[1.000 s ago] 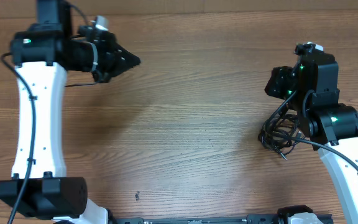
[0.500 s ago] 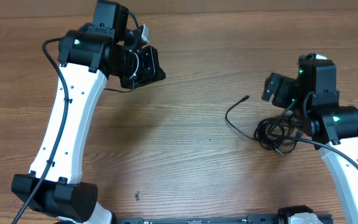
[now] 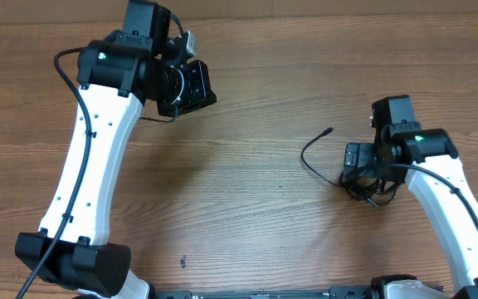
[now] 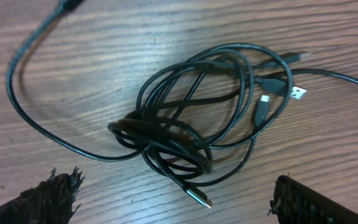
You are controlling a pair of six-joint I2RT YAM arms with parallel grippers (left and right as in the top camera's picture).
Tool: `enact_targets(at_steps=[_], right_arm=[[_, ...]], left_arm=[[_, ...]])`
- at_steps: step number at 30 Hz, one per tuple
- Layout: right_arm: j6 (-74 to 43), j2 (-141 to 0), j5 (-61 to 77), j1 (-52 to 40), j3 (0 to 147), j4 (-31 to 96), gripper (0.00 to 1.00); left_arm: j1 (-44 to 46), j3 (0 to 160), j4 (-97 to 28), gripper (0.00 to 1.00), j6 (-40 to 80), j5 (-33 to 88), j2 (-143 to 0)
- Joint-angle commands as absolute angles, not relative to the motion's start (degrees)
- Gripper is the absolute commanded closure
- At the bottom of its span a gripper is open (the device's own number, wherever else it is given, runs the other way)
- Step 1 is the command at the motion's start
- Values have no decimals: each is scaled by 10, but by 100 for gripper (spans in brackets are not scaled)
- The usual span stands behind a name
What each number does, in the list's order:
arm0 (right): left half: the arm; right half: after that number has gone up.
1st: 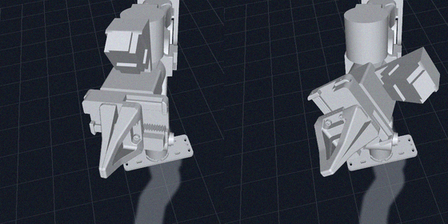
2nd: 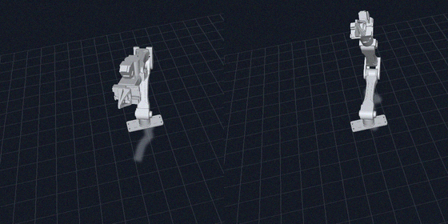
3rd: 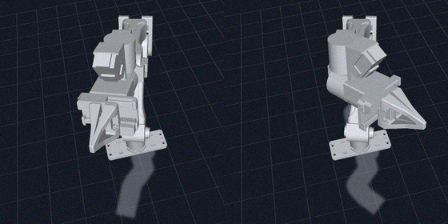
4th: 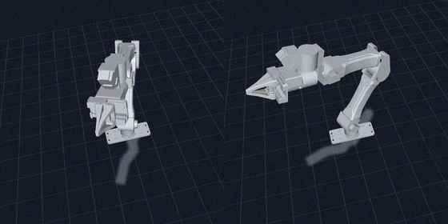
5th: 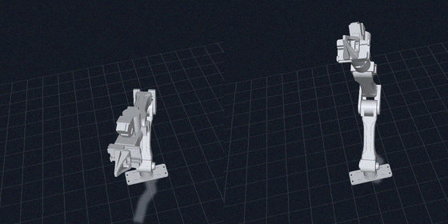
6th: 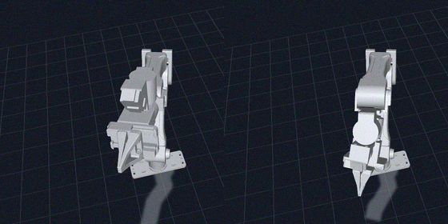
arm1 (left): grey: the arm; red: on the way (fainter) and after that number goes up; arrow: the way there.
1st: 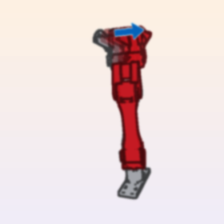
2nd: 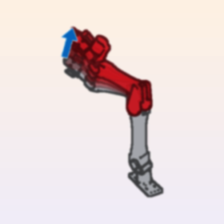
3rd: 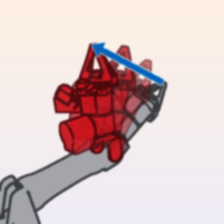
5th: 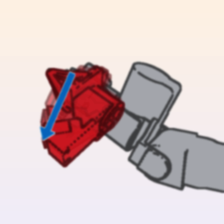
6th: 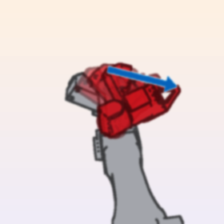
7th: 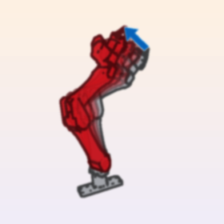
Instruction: Untangle cables
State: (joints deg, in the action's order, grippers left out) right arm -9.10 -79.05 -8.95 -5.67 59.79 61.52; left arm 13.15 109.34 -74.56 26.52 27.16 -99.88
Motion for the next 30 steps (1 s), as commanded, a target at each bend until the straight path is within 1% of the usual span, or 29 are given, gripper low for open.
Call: enact_targets(at_steps=[1, 3, 7, 9, 14, 15, 16, 17, 19, 23, 25, 27, 28, 30], right_arm=[[-55, -796, -61, -55, 561, 571, 0], [-55, -805, -53, -55, 542, 538, 1], [-55, -818, -53, -55, 524, 501, 13], [-55, -830, -60, -54, 503, 474, 15], [-55, -848, -86, -53, 495, 467, 25], [-55, -849, -89, -51, 495, 467, 34], [-56, -849, -89, -46, 493, 467, 58], [-58, -849, -87, -43, 493, 468, 77], [-59, -849, -86, -40, 492, 469, 96], [-59, -849, -56, -40, 492, 461, 96], [-57, -849, -14, -40, 497, 455, 96], [-15, -842, 94, -40, 520, 455, 96], [27, -829, 193, -40, 544, 455, 96], [77, -807, 327, -40, 583, 454, 96]], left_arm=[[131, 1104, -743, 95, 252, 263, -981], [131, 1104, -743, 96, 248, 264, -981], [131, 1104, -744, 96, 242, 264, -981], [131, 1104, -748, 96, 242, 264, -981], [131, 1104, -749, 96, 241, 263, -981], [131, 1104, -748, 96, 241, 264, -981], [131, 1104, -748, 96, 242, 264, -981], [131, 1104, -748, 96, 242, 264, -981], [131, 1104, -748, 96, 242, 264, -981], [131, 1104, -748, 96, 242, 264, -981], [131, 1104, -748, 96, 242, 264, -981], [131, 1104, -748, 96, 242, 264, -981], [131, 1104, -748, 96, 242, 264, -981], [131, 1104, -748, 96, 244, 267, -981]])
